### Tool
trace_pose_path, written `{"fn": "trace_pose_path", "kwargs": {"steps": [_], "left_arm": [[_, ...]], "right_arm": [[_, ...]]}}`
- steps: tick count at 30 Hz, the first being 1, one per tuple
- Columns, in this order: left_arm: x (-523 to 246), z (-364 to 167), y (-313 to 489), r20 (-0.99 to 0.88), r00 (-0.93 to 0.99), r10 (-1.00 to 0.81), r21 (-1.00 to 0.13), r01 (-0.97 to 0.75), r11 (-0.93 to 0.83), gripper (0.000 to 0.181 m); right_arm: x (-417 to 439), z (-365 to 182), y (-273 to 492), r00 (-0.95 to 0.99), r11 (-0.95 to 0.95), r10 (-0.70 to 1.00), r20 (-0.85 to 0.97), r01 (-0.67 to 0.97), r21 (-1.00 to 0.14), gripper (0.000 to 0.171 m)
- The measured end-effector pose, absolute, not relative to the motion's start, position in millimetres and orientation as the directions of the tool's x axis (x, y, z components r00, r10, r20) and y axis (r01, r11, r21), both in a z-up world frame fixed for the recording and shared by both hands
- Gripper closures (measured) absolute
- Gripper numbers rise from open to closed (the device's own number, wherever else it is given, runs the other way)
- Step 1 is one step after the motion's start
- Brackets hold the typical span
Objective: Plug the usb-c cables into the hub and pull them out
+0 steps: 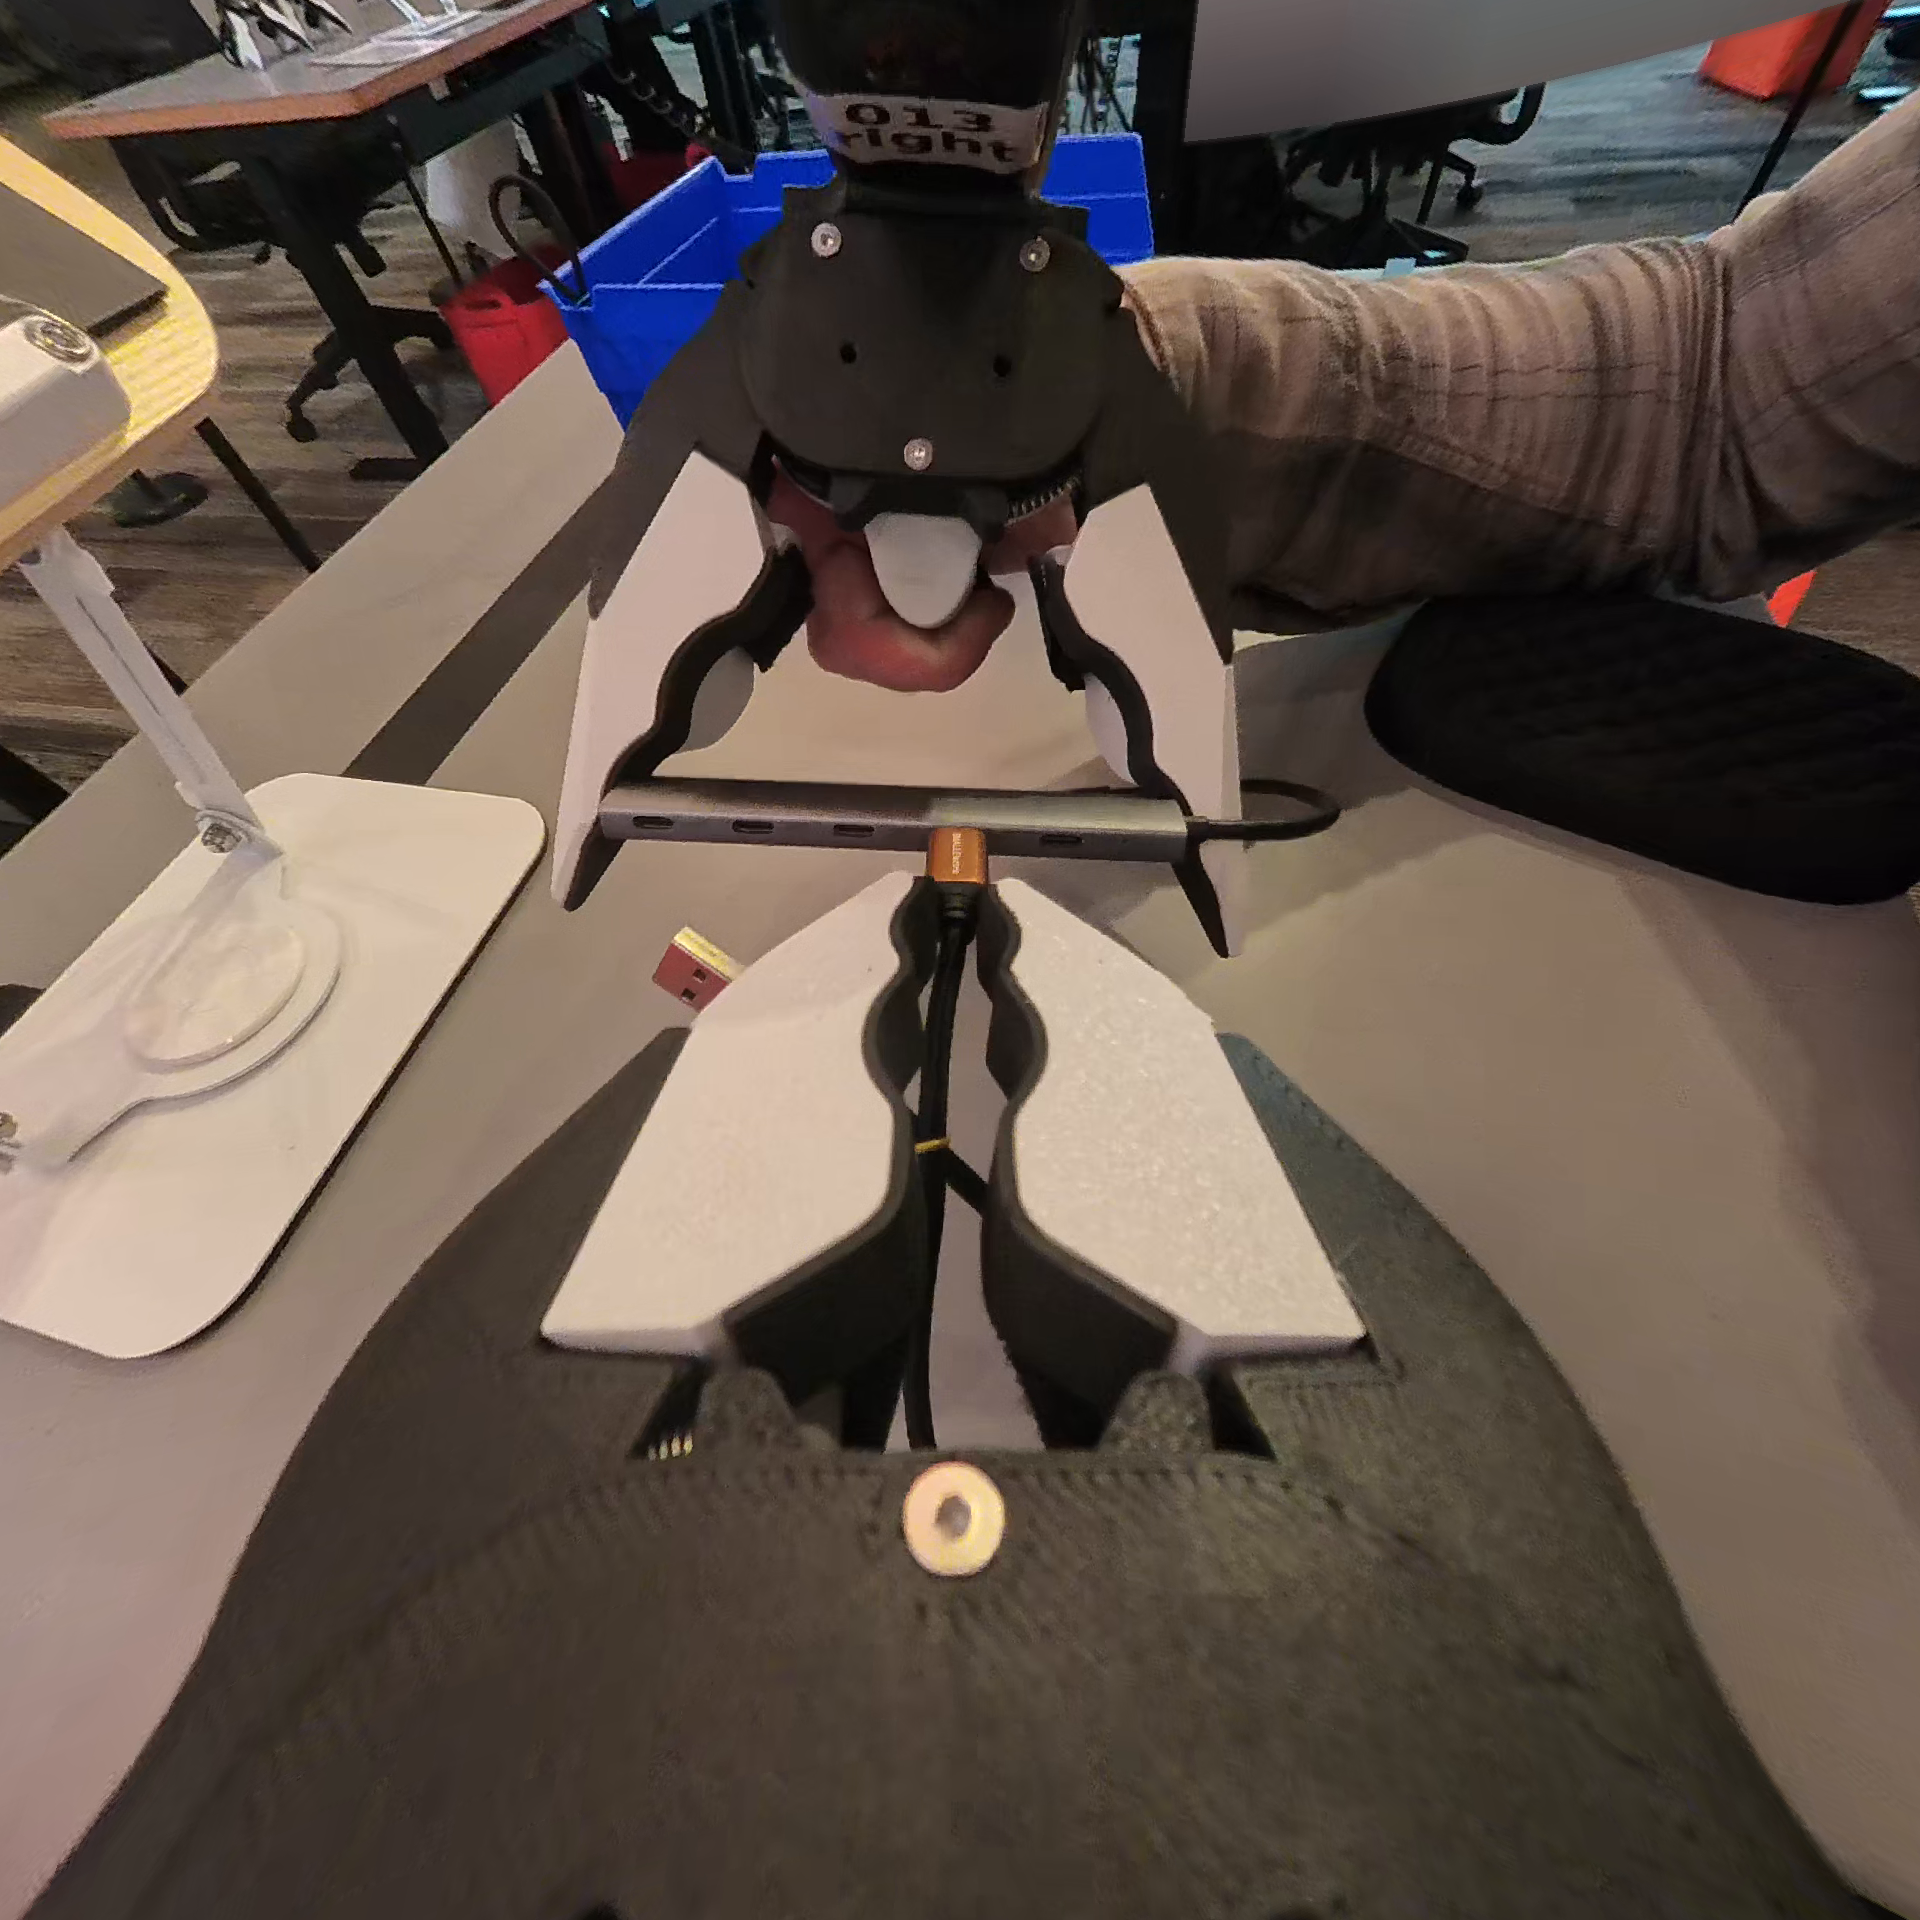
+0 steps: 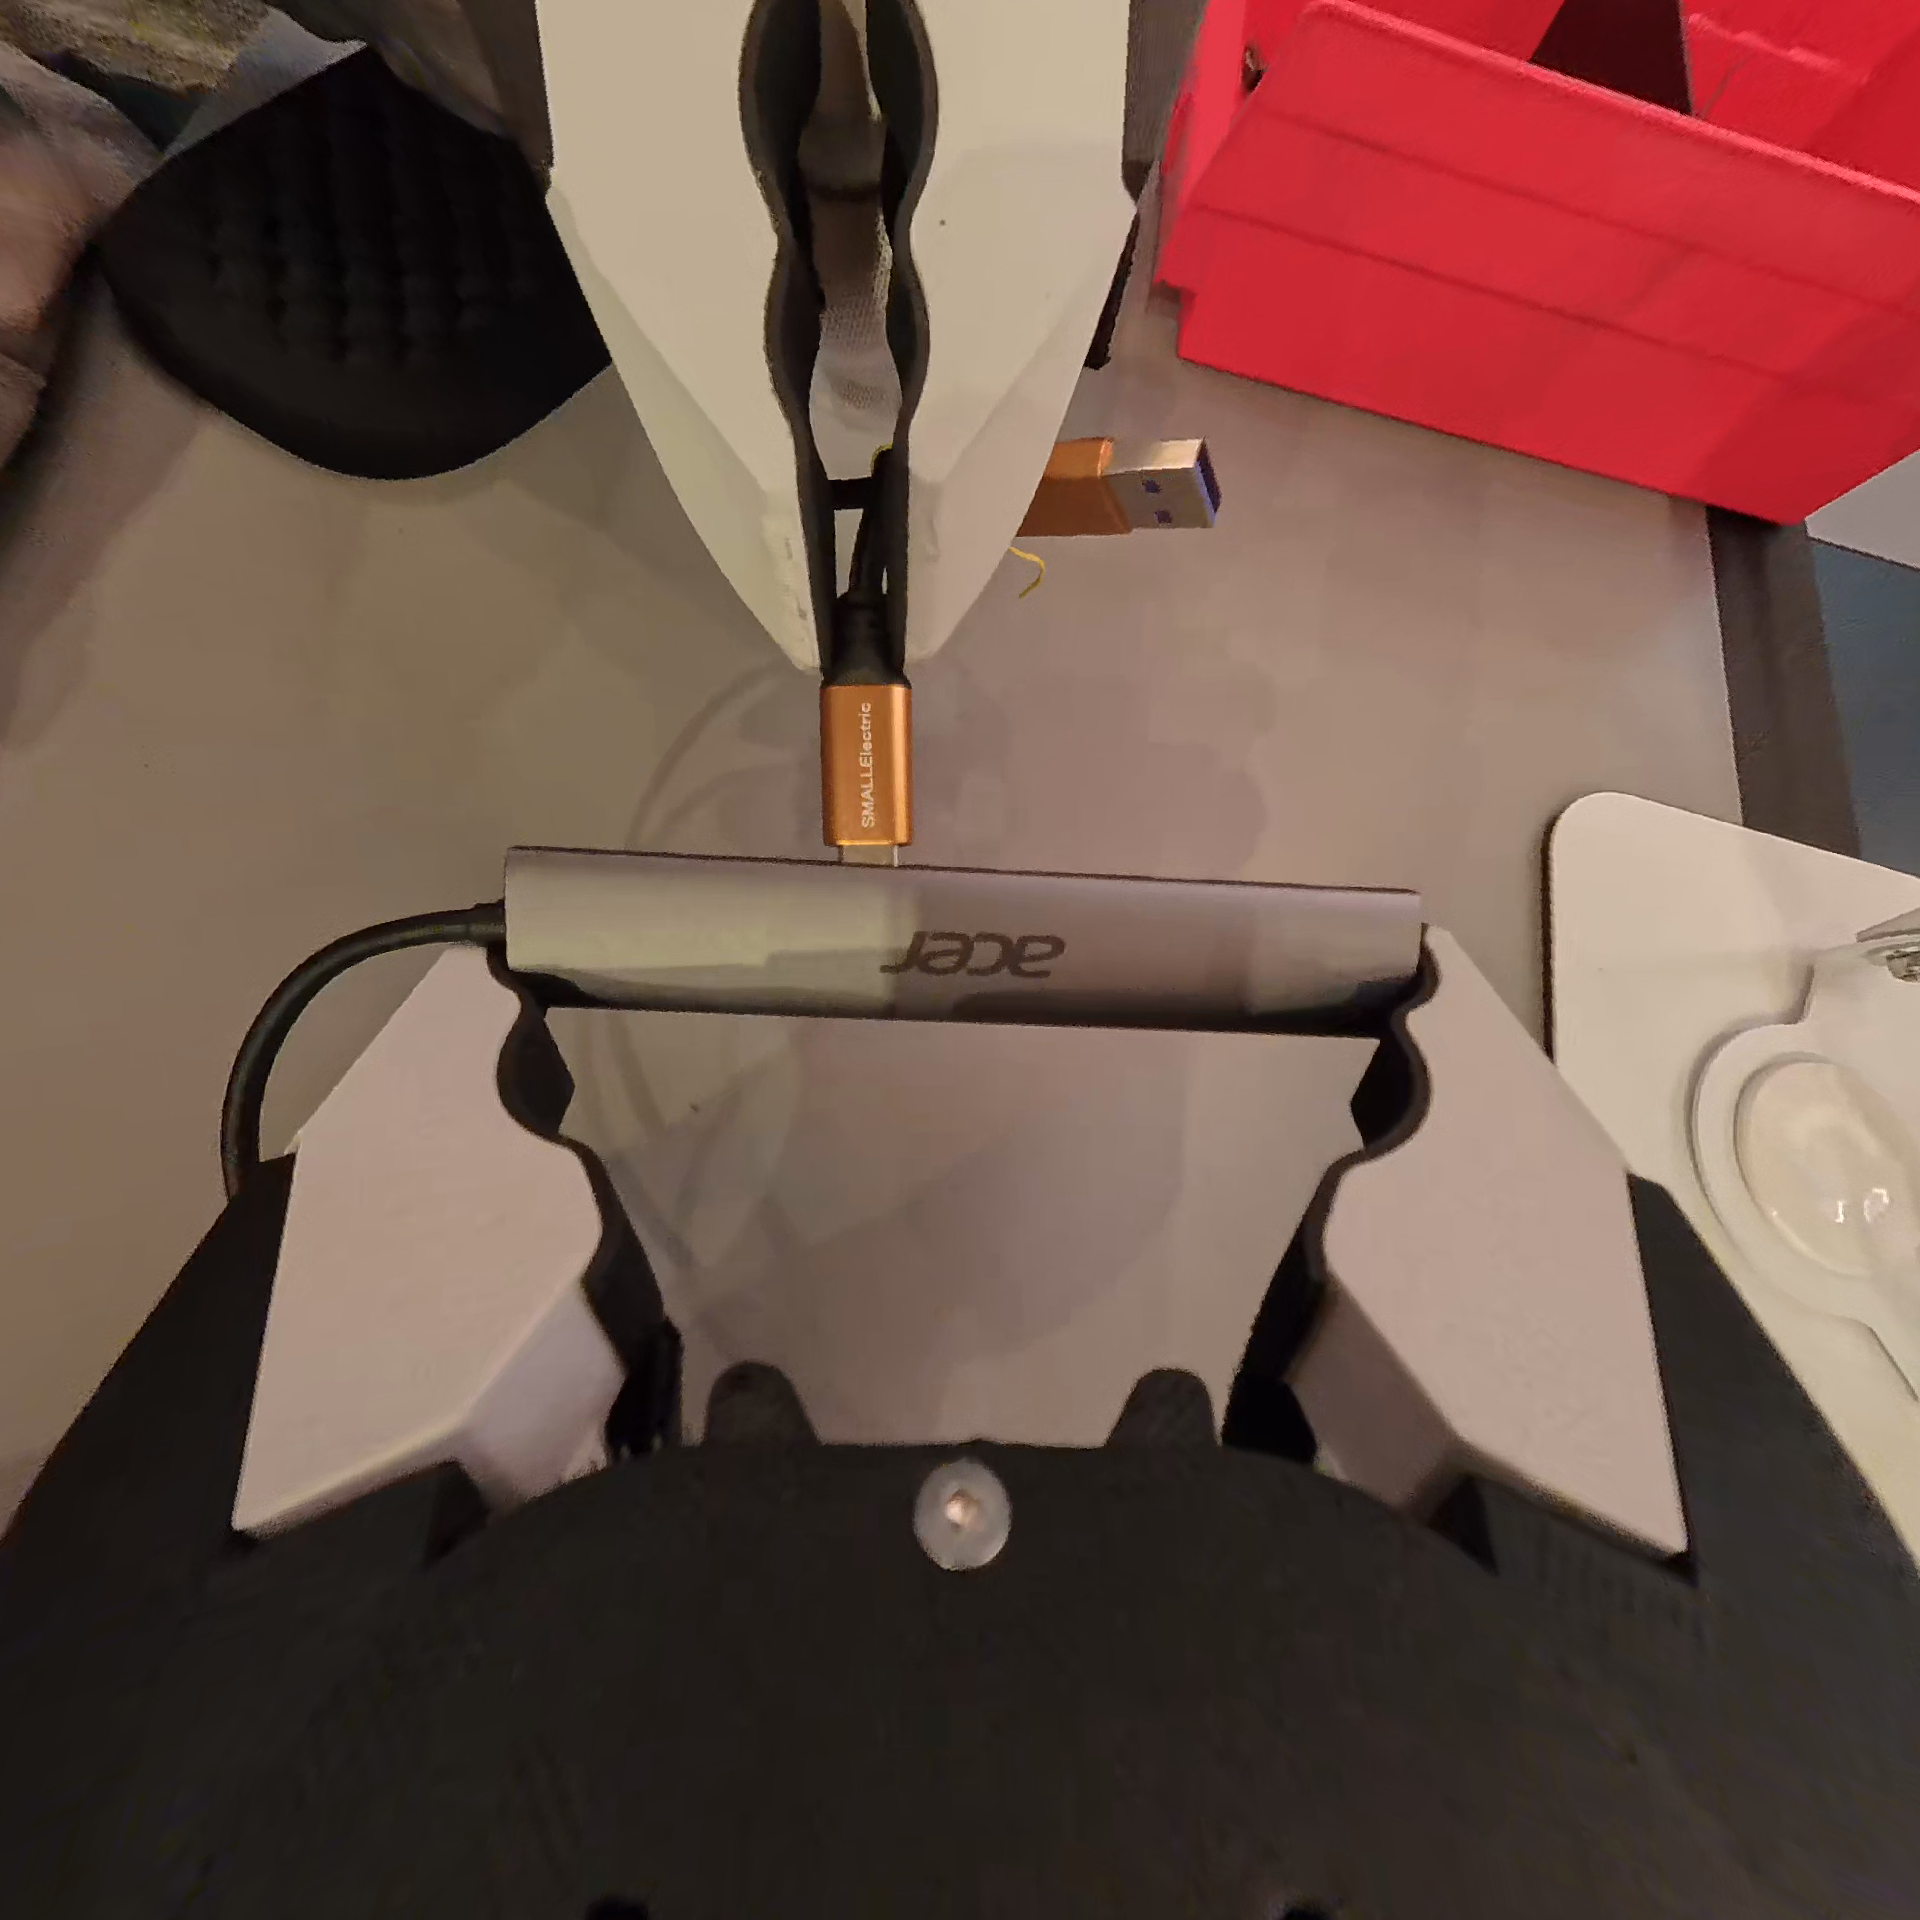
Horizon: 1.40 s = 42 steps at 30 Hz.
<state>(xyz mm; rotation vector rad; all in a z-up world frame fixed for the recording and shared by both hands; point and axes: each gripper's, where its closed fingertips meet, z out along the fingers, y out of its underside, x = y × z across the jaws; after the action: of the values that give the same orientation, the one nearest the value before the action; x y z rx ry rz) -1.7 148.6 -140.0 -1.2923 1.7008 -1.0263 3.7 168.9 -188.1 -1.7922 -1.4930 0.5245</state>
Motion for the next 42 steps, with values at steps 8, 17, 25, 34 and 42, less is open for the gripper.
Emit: {"fn": "trace_pose_path", "kwargs": {"steps": [8,17,25,34,42], "left_arm": [[-3.2,-142.7,147.6,-0.116,-0.227,-0.967,-0.898,-0.392,0.200,0.172],[-9.3,-133.3,153.8,-0.130,-0.150,-0.980,-0.902,-0.393,0.180,0.169],[-72.1,-130.3,171.8,-0.168,0.049,-0.985,-0.894,-0.428,0.131,0.161],[-171.7,-99.9,246.9,-0.108,0.391,-0.914,-0.937,-0.347,-0.038,0.138],[-211.8,-108.6,311.4,-0.110,0.505,-0.856,-0.896,-0.424,-0.134,0.104]], "right_arm": [[1.8,-190.9,167.9,0.223,-0.034,0.960,0.171,0.694,-0.719,0.019],[1.8,-196.8,171.0,0.242,-0.053,0.956,0.164,0.697,-0.716,0.019],[6.9,-241.4,168.3,0.217,-0.095,0.967,0.133,0.791,-0.604,0.019],[1.7,-275.8,160.9,0.197,-0.149,0.980,0.037,0.838,-0.524,0.018],[0.0,-274.2,155.9,0.208,-0.197,0.977,-0.046,0.802,-0.564,0.019]]}}
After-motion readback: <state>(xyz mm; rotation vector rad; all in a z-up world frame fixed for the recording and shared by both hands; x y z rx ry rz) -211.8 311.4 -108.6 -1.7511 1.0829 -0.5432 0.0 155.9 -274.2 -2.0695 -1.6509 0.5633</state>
